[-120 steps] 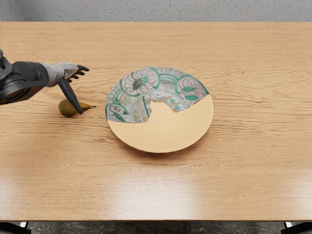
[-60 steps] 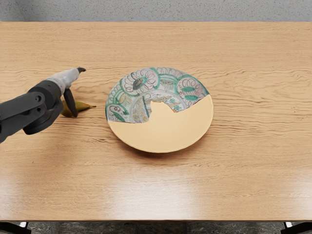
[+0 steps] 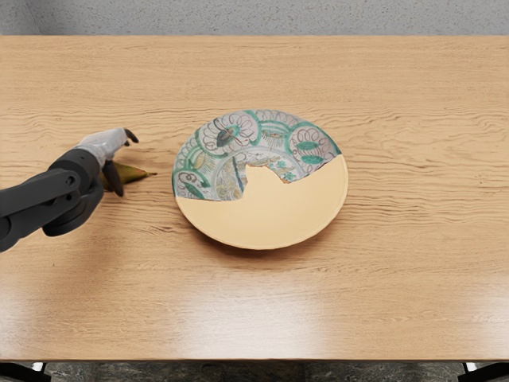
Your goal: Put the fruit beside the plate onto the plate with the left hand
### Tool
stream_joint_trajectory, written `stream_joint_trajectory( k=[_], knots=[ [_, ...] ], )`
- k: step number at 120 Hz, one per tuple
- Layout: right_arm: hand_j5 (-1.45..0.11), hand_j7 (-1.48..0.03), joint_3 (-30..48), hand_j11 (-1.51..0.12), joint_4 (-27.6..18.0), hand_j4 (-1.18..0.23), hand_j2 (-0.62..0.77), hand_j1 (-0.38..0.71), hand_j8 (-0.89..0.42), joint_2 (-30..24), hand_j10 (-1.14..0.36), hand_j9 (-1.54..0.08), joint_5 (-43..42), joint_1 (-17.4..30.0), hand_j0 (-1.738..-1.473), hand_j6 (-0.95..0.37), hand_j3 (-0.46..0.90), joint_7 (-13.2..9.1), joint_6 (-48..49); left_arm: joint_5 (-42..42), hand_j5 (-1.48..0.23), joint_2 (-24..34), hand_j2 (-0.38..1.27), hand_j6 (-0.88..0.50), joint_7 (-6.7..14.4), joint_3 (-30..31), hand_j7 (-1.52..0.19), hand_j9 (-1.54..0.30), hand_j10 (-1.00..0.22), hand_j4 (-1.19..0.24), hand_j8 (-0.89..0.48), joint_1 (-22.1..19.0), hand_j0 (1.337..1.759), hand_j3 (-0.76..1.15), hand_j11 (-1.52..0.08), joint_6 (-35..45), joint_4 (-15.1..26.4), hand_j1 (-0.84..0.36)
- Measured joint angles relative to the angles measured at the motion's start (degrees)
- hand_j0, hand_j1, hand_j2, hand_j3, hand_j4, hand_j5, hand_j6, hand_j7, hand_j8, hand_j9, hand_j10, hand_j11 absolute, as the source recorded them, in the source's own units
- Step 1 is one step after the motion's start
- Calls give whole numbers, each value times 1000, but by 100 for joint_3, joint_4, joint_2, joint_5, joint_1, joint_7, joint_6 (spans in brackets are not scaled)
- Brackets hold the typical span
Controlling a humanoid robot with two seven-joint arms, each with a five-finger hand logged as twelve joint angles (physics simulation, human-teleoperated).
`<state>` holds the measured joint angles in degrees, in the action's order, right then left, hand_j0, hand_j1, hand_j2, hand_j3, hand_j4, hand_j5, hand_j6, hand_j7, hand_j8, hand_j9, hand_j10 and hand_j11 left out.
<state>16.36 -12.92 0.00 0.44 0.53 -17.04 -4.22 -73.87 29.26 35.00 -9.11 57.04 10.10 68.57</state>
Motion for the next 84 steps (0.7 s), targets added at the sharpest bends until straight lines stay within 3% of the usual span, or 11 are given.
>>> stream_joint_trajectory(
  k=[52, 84],
  knots=[
    [0, 0, -1, 0, 0, 0, 0, -349, 0, 0, 0, 0, 0, 0, -1658, 0, 0, 0, 0, 53, -624, -7, 128, -482, 0, 0, -624, -624, -481, -481, -482, -12, 1658, 0, -623, 161, -157, -211],
    [0, 0, 2, 0, 0, 0, 0, -349, 0, 0, 0, 0, 0, 0, -1658, 0, 0, 2, 0, 157, -734, -8, 197, -531, 1, 7, -738, -753, -551, -588, -432, -9, 1655, 0, -757, 165, -161, -247]
  ],
)
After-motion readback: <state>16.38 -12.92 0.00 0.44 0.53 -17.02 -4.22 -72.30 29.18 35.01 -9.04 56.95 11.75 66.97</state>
